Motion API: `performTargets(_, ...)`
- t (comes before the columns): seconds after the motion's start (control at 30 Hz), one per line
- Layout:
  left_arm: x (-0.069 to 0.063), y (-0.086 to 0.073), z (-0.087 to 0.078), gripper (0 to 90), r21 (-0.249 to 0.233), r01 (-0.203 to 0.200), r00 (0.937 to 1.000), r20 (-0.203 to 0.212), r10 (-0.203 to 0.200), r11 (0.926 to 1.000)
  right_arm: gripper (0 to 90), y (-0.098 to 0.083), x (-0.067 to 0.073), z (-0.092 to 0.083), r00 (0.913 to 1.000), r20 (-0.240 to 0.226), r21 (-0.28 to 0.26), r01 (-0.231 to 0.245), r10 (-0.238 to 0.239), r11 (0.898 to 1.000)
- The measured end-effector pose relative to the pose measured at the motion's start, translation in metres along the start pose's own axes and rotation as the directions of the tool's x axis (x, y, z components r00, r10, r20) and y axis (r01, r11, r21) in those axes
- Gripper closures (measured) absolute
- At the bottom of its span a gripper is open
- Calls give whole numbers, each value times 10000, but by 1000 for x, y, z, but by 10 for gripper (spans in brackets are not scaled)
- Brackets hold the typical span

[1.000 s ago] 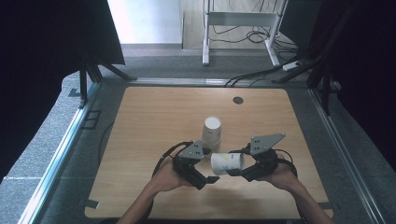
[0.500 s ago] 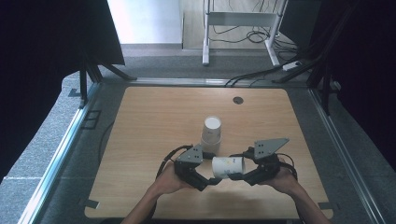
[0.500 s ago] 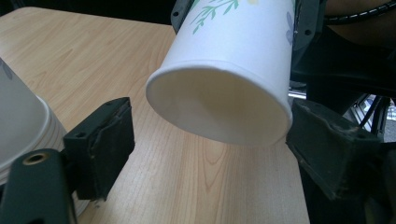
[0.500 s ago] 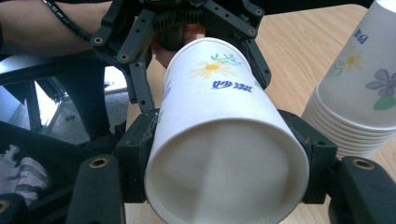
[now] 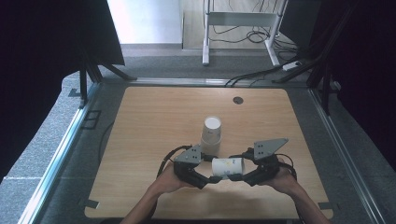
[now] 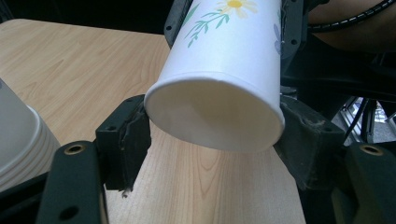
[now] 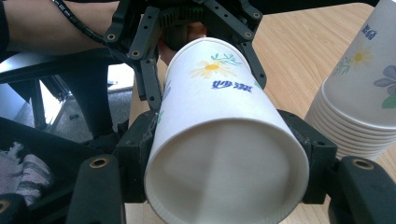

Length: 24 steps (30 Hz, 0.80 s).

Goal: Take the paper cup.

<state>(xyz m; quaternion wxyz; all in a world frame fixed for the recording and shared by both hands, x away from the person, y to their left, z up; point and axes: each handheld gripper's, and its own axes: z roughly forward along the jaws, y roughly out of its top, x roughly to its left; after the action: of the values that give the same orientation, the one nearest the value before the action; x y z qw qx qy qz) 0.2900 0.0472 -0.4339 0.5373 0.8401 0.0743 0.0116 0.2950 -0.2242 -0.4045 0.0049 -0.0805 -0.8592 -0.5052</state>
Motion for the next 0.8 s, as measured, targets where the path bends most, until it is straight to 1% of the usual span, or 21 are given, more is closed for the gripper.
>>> performTargets(0.23, -1, 0, -1, 333, 138, -177, 9998, -110, 179, 9997, 370, 0, -1, 0, 10000, -2, 76, 42, -42, 10000)
performTargets(0.43, 0, 0, -1, 348, 177, -102, 9999, -131, 105, 9998, 365, 0, -2, 2, 10000, 46, 188, 34, -35, 9998)
performTargets(0.6, 0, 1, -2, 358, 222, -63, 9999, -115, 65, 9997, 330, 0, -3, 2, 9999, 130, 204, -29, 26, 9998)
performTargets(0.67, 1, 1, -3, 359, 312, -91, 9998, -148, 95, 9995, 327, 0, -3, 1, 9998, 196, 254, -41, 36, 9997)
performTargets(0.8, 1, 2, -5, 367, 442, -85, 9996, -278, 97, 9990, 296, 0, -4, 1, 9993, 348, 332, -122, 111, 9994)
